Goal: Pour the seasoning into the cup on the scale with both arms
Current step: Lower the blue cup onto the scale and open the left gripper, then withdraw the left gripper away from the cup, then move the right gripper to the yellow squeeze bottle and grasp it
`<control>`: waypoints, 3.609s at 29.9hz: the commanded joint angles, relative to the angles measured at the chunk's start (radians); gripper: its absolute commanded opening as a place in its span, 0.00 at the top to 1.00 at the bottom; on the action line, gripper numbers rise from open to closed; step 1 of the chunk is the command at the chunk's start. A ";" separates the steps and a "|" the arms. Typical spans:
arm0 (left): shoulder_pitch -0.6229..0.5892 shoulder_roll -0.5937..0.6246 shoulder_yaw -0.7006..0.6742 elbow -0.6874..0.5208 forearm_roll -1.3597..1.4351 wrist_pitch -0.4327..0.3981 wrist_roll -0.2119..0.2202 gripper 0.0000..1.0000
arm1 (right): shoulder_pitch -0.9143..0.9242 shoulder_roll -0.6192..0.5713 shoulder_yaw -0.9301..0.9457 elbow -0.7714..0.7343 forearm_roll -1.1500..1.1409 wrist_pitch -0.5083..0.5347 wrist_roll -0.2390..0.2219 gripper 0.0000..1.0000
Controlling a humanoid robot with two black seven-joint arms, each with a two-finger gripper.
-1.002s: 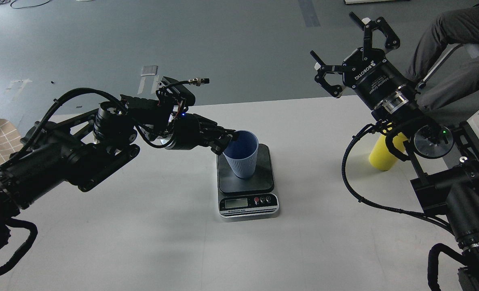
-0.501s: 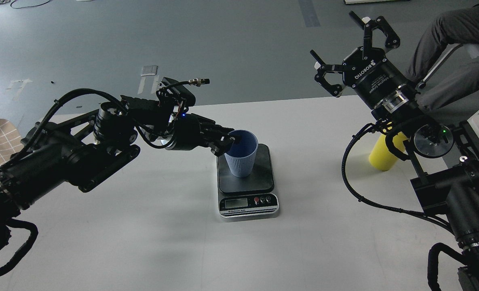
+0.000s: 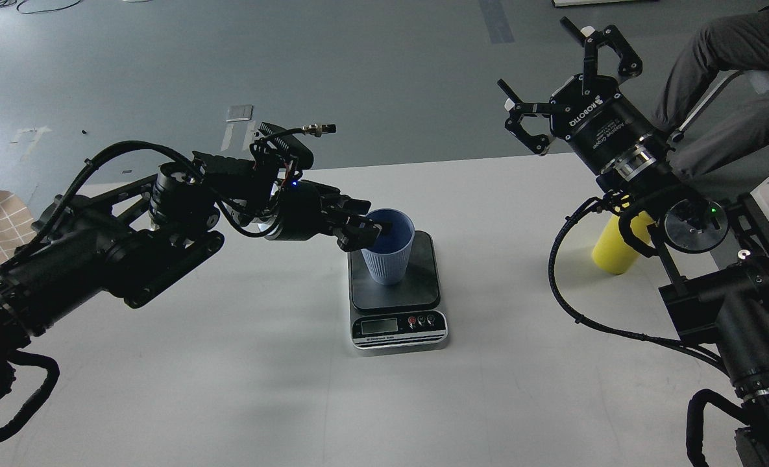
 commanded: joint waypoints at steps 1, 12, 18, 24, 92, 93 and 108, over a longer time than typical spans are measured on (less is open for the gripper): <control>-0.004 0.004 0.000 -0.001 0.000 -0.003 0.000 0.28 | 0.000 -0.001 0.002 0.000 0.000 0.000 0.000 0.00; -0.058 0.014 -0.020 -0.004 -0.132 -0.006 0.000 0.26 | 0.005 -0.001 0.002 -0.002 0.000 0.000 0.000 0.00; -0.084 0.037 -0.023 -0.002 -0.365 -0.023 0.000 0.22 | 0.005 -0.001 0.000 -0.002 0.000 0.000 0.000 0.00; -0.072 0.090 -0.052 -0.002 -0.846 -0.023 0.000 0.20 | 0.001 -0.001 0.000 0.002 0.000 0.000 0.000 0.00; 0.532 0.085 -0.599 0.150 -1.793 -0.039 0.000 0.02 | -0.781 -0.242 0.282 0.400 0.560 0.000 -0.012 0.00; 0.533 0.085 -0.599 0.150 -1.793 -0.039 0.000 0.02 | -0.785 -0.230 0.281 0.397 0.560 0.000 -0.012 0.00; 0.546 0.085 -0.599 0.142 -1.793 -0.038 0.000 0.02 | -0.701 -0.098 0.195 0.114 0.552 0.000 -0.011 0.00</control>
